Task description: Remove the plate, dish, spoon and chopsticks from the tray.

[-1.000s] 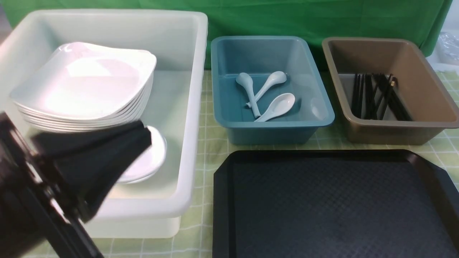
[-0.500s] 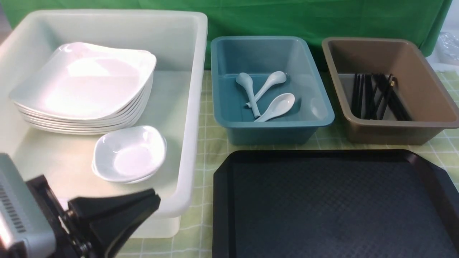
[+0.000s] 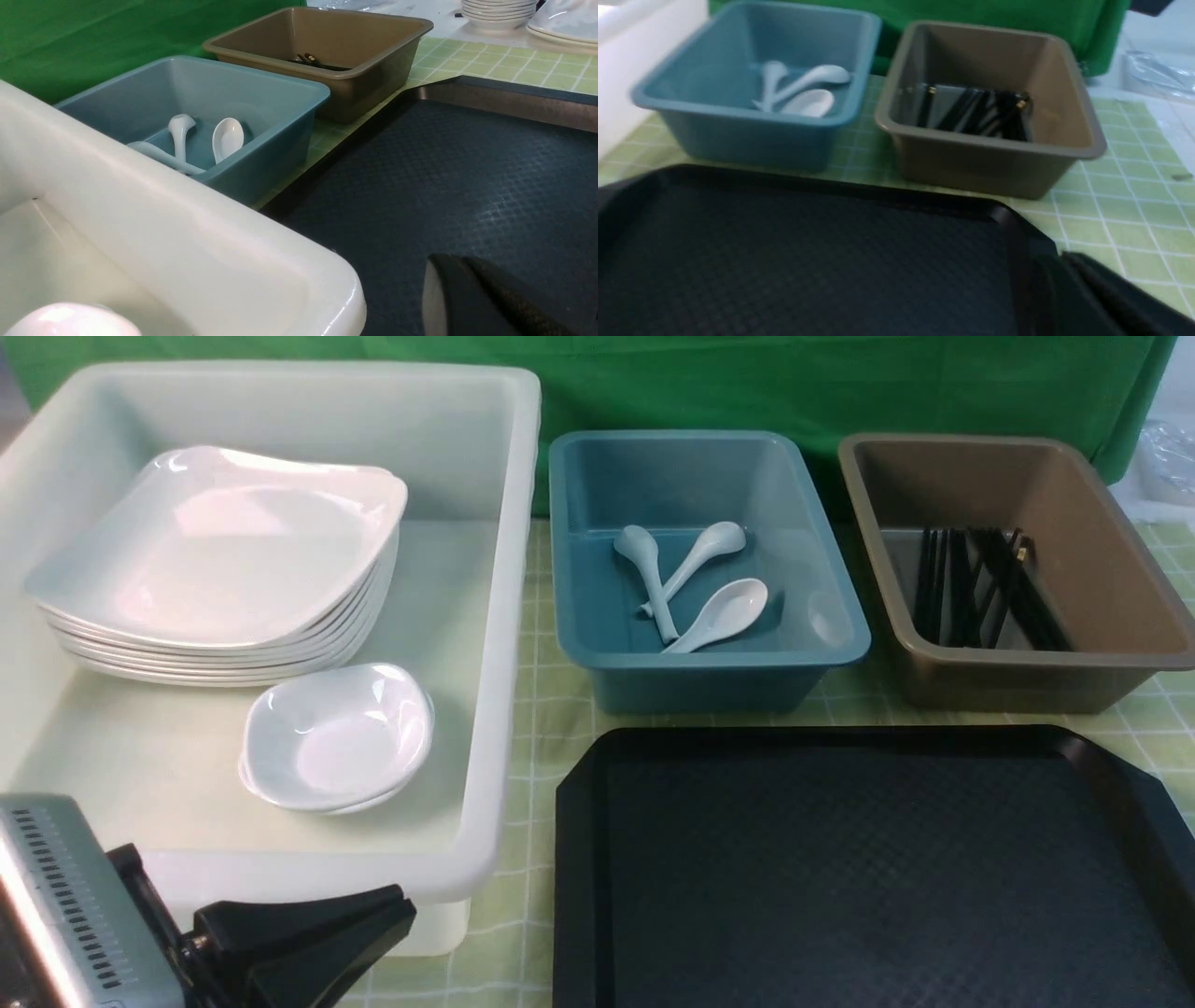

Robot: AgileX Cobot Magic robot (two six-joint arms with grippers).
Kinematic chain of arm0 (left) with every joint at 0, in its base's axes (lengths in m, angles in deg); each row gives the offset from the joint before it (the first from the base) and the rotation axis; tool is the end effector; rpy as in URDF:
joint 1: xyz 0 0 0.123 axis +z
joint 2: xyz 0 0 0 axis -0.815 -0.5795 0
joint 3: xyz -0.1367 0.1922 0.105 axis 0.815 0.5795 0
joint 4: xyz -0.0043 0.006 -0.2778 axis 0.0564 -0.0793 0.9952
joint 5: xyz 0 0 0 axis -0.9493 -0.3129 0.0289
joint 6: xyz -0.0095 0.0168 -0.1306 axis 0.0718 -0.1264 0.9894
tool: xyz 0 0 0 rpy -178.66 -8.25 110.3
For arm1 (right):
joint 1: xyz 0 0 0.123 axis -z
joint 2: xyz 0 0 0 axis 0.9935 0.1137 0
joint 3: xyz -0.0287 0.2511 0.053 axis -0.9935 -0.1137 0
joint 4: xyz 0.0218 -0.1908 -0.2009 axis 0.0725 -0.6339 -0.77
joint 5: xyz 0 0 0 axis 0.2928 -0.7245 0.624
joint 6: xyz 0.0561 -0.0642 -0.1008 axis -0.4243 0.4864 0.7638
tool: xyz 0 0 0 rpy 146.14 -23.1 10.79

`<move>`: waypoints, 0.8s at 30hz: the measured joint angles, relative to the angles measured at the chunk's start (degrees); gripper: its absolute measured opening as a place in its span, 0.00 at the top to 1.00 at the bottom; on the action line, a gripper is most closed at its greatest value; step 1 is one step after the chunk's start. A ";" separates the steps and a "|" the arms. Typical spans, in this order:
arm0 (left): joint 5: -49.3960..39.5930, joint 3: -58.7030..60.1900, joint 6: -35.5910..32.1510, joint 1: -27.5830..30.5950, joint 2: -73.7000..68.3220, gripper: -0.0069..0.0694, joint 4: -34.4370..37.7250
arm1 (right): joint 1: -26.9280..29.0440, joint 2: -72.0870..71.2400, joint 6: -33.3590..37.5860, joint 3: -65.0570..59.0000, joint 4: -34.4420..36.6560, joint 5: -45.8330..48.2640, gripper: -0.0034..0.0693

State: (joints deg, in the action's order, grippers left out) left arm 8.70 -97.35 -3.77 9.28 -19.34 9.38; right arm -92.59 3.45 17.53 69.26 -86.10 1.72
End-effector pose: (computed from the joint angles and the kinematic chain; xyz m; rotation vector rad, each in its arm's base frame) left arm 0.1475 -0.1518 0.2082 0.8351 1.5948 -0.4638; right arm 0.1427 0.0153 0.2654 -0.1290 1.7063 0.0388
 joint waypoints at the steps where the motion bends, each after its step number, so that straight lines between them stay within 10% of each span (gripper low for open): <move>1: 0.00 0.00 0.00 0.00 0.00 0.90 0.00 | 0.76 -1.79 0.07 -1.87 0.06 -1.46 0.93; 24: 0.04 0.00 0.00 0.00 0.00 0.90 0.00 | 2.22 -6.60 -0.08 -17.52 0.79 -8.68 0.92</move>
State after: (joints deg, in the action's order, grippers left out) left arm 8.73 -97.35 -3.77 9.28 -19.34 9.38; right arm -90.37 -3.14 17.45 51.75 -85.31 -6.96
